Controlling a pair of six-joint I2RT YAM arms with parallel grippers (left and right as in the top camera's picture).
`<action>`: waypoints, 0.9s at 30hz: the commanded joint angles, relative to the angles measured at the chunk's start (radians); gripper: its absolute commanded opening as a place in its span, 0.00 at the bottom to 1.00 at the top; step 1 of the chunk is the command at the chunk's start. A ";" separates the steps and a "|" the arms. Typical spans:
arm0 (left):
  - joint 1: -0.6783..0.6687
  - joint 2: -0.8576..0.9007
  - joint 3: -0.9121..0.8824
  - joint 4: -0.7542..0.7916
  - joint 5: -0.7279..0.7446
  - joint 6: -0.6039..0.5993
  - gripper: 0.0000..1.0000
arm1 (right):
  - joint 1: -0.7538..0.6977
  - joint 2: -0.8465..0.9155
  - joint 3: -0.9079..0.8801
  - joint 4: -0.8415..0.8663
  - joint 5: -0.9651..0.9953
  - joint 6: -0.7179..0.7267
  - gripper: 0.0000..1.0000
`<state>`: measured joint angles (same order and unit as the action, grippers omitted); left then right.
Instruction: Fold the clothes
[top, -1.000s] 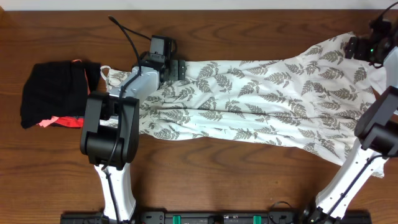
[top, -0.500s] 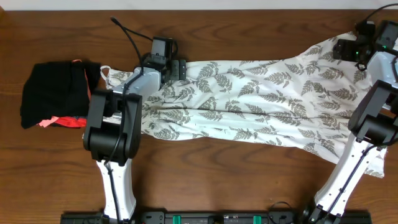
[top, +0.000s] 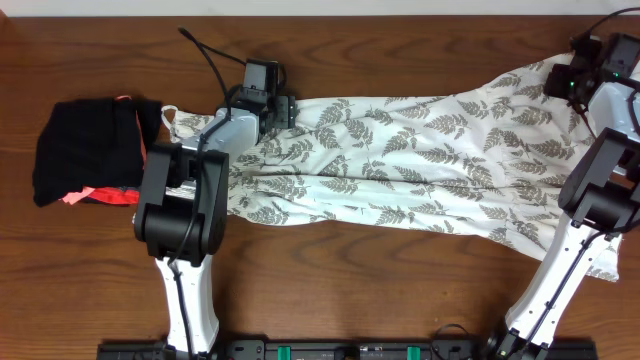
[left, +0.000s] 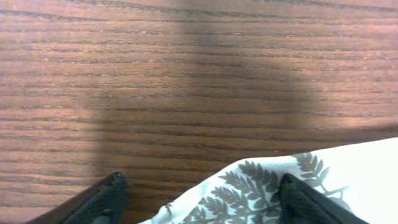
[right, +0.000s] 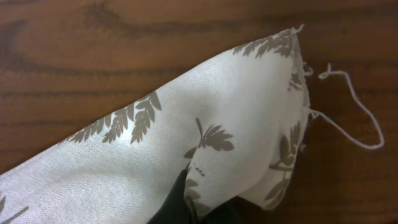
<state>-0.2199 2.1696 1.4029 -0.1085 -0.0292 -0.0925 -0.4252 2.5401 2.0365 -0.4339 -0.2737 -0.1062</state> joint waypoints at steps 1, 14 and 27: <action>-0.007 0.019 0.010 -0.010 -0.003 0.010 0.70 | 0.000 -0.040 0.004 -0.035 0.003 0.023 0.12; -0.008 -0.010 0.011 -0.024 0.048 0.009 0.47 | 0.000 -0.155 0.004 -0.175 0.003 0.023 0.17; -0.008 -0.159 0.010 -0.258 0.048 0.005 0.46 | -0.019 -0.236 0.004 -0.422 0.035 0.024 0.05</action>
<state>-0.2264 2.0663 1.4033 -0.3389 0.0166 -0.0845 -0.4351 2.3775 2.0361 -0.8265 -0.2630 -0.0868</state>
